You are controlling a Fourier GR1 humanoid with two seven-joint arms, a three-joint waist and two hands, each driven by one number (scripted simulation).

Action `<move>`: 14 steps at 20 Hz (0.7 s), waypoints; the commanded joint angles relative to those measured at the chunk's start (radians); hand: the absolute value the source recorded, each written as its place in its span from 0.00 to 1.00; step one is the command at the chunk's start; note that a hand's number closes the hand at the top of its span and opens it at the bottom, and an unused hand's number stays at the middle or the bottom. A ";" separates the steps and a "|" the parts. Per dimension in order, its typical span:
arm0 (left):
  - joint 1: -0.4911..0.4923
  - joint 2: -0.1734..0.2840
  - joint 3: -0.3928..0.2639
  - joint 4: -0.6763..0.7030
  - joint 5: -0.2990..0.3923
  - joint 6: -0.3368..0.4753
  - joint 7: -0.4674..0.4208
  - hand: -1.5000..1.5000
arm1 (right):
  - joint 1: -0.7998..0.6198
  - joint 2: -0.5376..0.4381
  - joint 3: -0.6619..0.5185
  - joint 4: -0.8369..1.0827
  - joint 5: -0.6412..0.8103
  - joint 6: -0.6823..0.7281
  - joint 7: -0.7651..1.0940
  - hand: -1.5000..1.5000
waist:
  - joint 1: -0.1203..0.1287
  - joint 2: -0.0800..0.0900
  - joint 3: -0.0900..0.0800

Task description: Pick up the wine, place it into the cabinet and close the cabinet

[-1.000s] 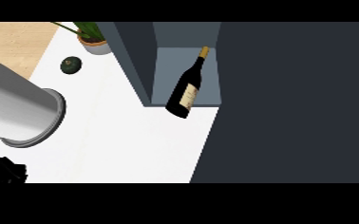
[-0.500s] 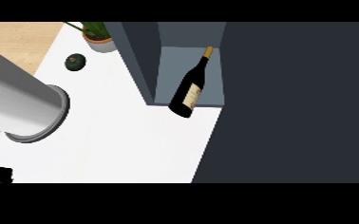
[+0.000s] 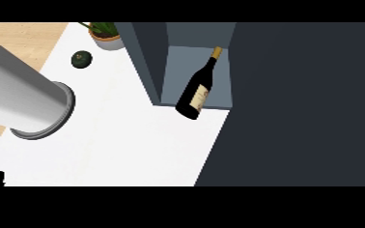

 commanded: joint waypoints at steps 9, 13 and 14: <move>-0.003 0.015 0.014 -0.003 0.015 -0.060 0.000 1.00 | -0.064 0.152 0.042 0.148 0.014 -0.161 -0.002 1.00 | 0.048 0.021 -0.003; -0.008 0.018 0.009 0.000 0.012 -0.071 0.005 1.00 | -0.072 0.152 0.000 0.131 0.032 -0.146 0.002 1.00 | 0.050 0.026 -0.006; -0.010 0.008 0.006 -0.007 0.021 -0.060 0.009 1.00 | -0.074 0.152 -0.009 0.139 0.035 -0.141 -0.005 1.00 | 0.055 0.030 -0.004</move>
